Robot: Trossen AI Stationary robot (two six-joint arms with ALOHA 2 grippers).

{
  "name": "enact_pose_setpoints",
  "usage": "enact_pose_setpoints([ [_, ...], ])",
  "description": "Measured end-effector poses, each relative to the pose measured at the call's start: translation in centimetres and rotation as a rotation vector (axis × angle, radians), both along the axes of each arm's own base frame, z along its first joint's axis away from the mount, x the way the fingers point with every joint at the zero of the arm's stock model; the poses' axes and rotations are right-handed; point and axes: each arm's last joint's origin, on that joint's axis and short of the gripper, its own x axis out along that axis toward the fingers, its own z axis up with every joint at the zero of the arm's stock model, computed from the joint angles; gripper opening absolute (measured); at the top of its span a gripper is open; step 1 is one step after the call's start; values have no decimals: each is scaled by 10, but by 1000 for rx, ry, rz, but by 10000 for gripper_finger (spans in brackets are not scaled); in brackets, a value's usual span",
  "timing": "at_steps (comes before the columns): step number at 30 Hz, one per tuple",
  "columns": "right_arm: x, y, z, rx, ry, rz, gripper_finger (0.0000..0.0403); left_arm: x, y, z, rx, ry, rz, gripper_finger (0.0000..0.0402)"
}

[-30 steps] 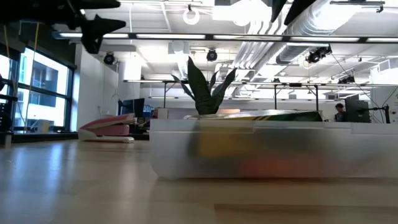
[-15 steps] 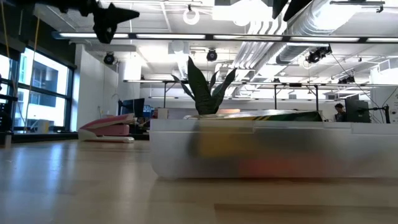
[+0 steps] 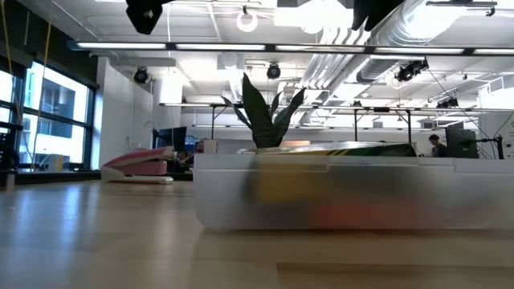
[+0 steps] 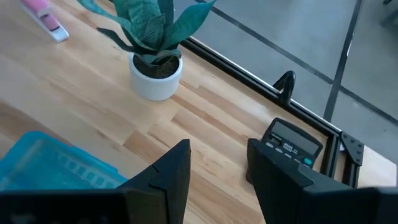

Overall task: Pack school essentials
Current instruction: Close the blue supply box

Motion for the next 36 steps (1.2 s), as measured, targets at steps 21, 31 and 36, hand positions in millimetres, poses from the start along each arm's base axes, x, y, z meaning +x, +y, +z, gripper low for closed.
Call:
enact_pose_setpoints([
  [21,-32,1,-74,135,73,-35,149,28,-29,-36,-101,172,9,202],
  [31,-51,-3,-102,223,-41,-13,149,31,-35,-42,-159,195,-2,202],
  [36,-57,-4,-118,261,-83,5,149,30,-40,-42,-193,190,15,202],
])
